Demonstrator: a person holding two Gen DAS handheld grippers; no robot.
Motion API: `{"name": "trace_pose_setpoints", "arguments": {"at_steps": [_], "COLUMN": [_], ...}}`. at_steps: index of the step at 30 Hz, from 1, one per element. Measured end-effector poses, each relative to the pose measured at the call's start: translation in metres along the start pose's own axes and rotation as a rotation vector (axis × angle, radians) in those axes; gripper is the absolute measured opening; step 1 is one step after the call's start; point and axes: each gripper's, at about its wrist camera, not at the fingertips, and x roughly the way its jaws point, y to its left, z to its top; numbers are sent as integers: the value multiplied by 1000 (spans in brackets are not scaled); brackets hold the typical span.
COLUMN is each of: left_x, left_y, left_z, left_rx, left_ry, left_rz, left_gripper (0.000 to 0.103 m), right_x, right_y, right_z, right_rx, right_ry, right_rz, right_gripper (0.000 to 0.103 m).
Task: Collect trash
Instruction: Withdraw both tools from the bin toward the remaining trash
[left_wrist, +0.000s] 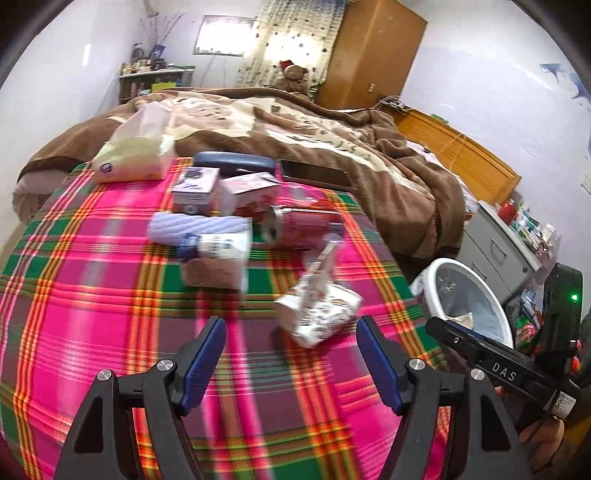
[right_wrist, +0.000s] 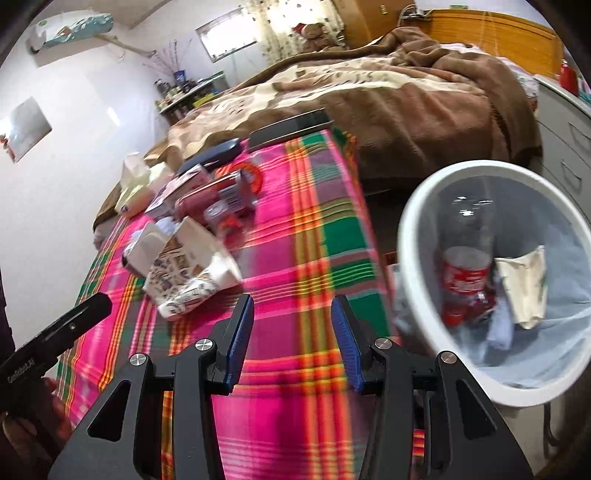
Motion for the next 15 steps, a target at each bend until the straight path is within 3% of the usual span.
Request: {"name": "trace_pose_setpoints", "arguments": {"at_steps": [15], "left_x": [7], "left_y": [68], "left_z": [21], "left_rx": [-47], "left_ry": [8], "left_rz": [33], "left_gripper": [73], "right_x": [43], "right_y": [37], "right_z": [3], "right_rx": [70], "right_ry": [99], "right_rz": [109], "right_gripper": [45]}}
